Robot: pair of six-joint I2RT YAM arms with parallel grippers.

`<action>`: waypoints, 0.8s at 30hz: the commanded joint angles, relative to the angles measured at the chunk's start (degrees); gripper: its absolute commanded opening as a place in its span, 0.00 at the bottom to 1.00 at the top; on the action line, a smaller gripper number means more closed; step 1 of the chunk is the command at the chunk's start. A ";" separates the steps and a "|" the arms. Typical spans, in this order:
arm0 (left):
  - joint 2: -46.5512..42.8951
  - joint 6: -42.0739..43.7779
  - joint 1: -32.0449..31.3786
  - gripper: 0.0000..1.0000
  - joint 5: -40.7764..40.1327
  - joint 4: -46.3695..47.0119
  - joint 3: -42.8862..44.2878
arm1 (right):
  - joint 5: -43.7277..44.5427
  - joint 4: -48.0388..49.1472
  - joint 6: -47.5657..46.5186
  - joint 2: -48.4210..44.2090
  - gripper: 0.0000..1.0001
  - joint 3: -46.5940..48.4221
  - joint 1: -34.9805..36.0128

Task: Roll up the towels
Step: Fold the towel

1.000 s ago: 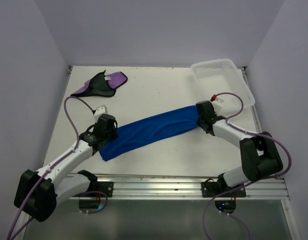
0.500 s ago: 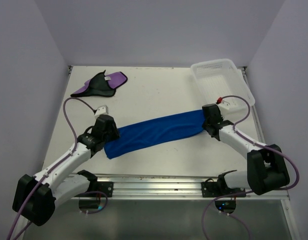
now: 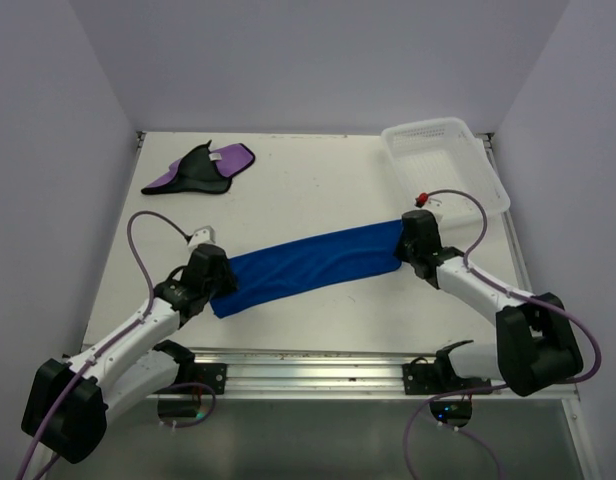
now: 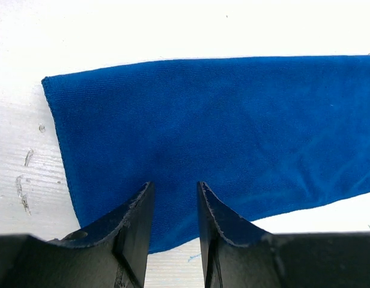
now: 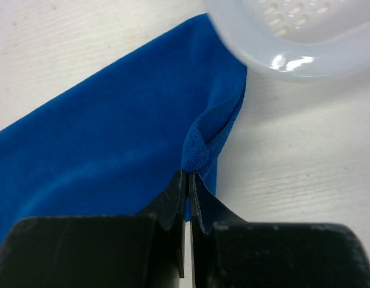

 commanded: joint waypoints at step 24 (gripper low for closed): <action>-4.61 -7.18 -0.21 0.38 -0.46 -1.90 -5.19 | -2.40 0.47 -3.76 8.36 0.00 14.83 19.80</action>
